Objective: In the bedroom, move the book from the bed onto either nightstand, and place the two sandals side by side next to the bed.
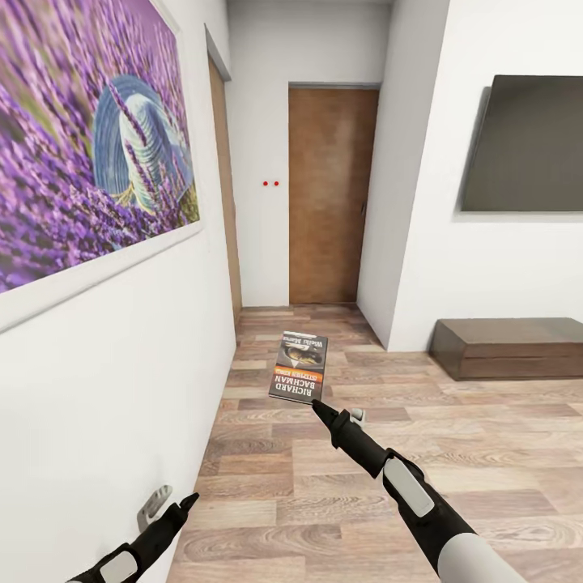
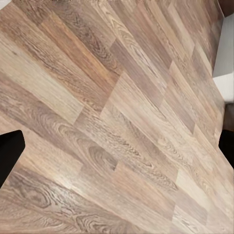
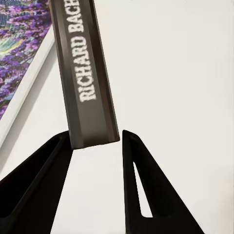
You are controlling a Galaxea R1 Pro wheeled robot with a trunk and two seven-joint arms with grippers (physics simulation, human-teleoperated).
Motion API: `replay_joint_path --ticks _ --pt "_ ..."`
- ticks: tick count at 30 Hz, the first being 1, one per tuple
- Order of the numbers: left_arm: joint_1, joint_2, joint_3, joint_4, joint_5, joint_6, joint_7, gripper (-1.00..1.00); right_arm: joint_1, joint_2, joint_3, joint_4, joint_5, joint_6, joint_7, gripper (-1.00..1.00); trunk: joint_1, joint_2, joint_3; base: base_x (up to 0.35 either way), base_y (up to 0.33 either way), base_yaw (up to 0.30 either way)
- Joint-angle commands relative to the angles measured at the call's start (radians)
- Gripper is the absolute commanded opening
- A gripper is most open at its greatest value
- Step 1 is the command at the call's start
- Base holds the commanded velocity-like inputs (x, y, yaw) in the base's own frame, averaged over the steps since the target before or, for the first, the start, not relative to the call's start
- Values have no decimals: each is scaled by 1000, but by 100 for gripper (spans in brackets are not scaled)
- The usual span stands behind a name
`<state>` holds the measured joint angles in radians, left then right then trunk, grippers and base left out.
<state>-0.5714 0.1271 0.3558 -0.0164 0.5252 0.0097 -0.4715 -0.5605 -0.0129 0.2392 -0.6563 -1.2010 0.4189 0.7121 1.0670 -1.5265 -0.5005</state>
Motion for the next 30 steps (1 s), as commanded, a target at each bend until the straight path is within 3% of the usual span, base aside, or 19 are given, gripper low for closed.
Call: replay_joint_path --ticks 1,13,30 --pt "-1 0 8 1 -3 1 -4 100 -1 -1 3 0 -14 7 0 -100 0 -1 -1 143 0 0" --pt "-1 0 8 1 -4 1 -4 100 -1 -1 3 0 -14 7 0 -100 0 -1 -1 143 0 -24" --pt "-1 0 8 1 -4 1 -4 100 -1 -1 3 0 -14 8 0 -100 0 -1 -1 143 0 -119"
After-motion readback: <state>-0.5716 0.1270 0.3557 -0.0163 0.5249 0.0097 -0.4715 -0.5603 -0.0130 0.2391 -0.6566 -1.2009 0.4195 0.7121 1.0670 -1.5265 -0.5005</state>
